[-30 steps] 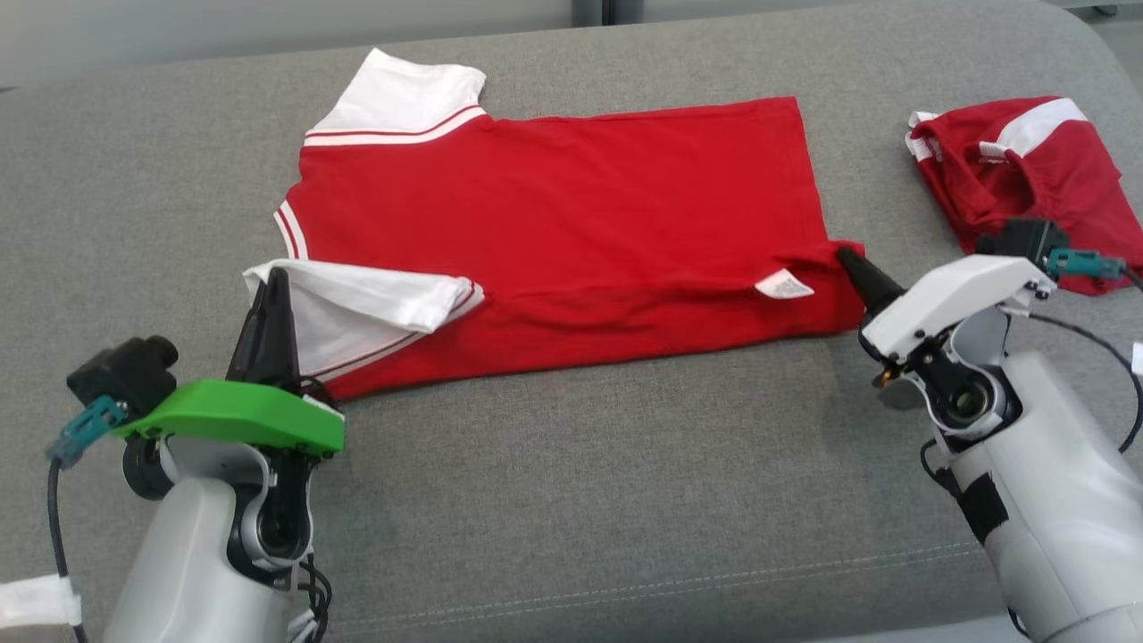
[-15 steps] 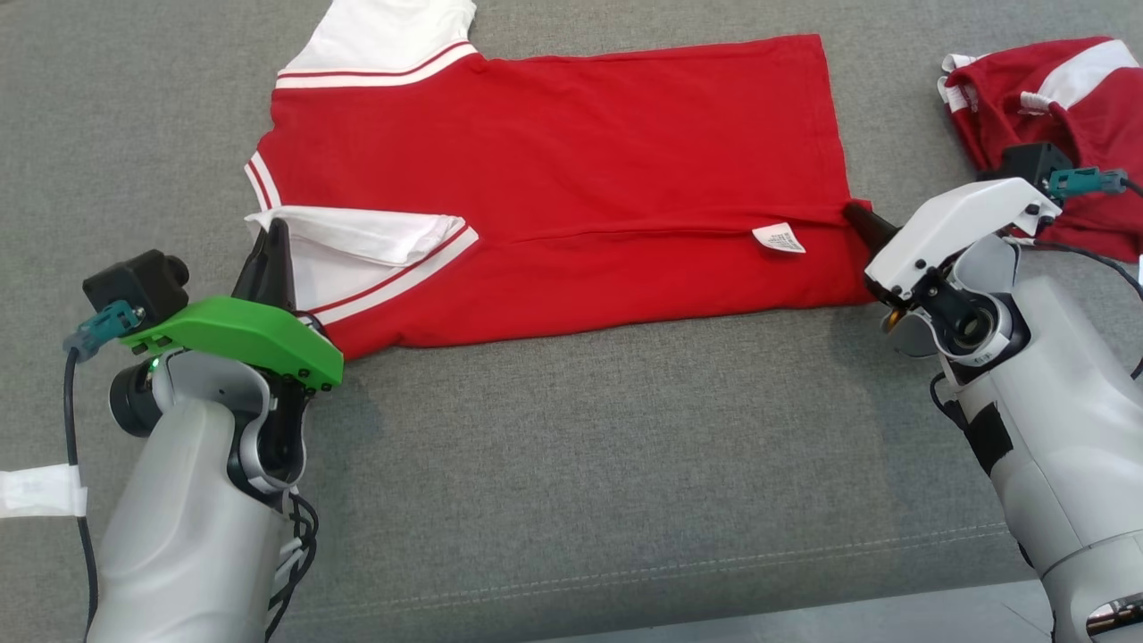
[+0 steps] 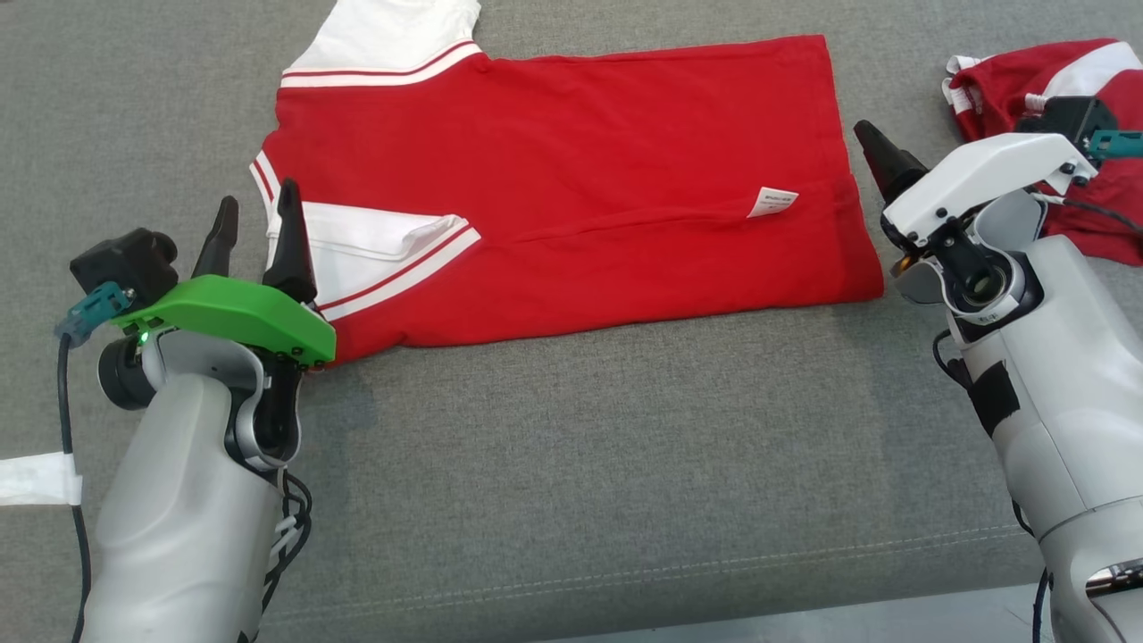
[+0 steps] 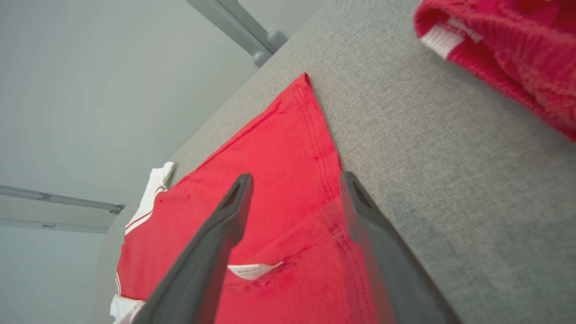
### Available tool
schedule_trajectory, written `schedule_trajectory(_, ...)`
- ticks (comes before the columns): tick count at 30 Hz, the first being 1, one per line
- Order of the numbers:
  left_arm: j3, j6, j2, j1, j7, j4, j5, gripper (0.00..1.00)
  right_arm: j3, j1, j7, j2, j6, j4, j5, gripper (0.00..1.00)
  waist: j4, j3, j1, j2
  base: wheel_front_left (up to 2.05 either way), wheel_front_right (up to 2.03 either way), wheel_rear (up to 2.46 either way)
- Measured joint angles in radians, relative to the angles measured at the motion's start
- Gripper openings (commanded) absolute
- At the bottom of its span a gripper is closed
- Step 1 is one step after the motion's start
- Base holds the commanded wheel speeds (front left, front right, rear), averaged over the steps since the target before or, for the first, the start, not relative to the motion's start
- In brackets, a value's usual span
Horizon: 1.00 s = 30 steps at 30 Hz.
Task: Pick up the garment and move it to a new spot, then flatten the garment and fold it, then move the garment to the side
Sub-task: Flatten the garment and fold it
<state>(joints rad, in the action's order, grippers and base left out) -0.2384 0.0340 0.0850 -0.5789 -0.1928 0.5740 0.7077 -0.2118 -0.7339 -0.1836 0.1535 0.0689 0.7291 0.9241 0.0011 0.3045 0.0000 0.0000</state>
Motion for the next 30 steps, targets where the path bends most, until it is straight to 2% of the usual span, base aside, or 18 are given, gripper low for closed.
schedule_trajectory(8, -0.01, -0.046, -0.002, 0.015, -0.033, 0.021, -0.011, 1.0, -0.02, 0.006, 0.081, 0.04, -0.061, 0.008, -0.041, 1.0, 0.008, -0.031, 0.0, 0.0, 0.0, 0.0, 0.0)
schedule_trajectory(13, -0.003, -0.073, -0.002, 0.111, -0.047, 0.014, -0.009, 1.0, -0.032, 0.079, 0.128, 0.045, -0.098, 0.006, -0.06, 1.0, 0.01, -0.06, 0.0, 0.0, 0.0, 0.0, 0.0)
schedule_trajectory(16, 0.005, -0.074, -0.001, 0.176, -0.047, 0.009, -0.005, 1.0, -0.033, 0.144, 0.156, 0.045, -0.113, 0.003, -0.062, 1.0, 0.009, -0.077, 0.0, 0.0, 0.0, 0.0, 0.0)
schedule_trajectory(24, 0.002, -0.079, -0.003, 0.29, -0.035, 0.003, 0.031, 1.0, -0.028, 0.255, 0.235, 0.046, -0.122, -0.031, -0.063, 1.0, 0.01, -0.118, 0.0, 0.0, 0.0, 0.0, 0.0)
schedule_trajectory(30, 0.041, -0.079, -0.015, 0.322, 0.035, 0.03, 0.128, 1.0, -0.046, 0.28, 0.251, 0.021, -0.132, -0.063, -0.064, 1.0, 0.0, -0.135, 0.0, 0.0, 0.0, 0.0, 0.0)
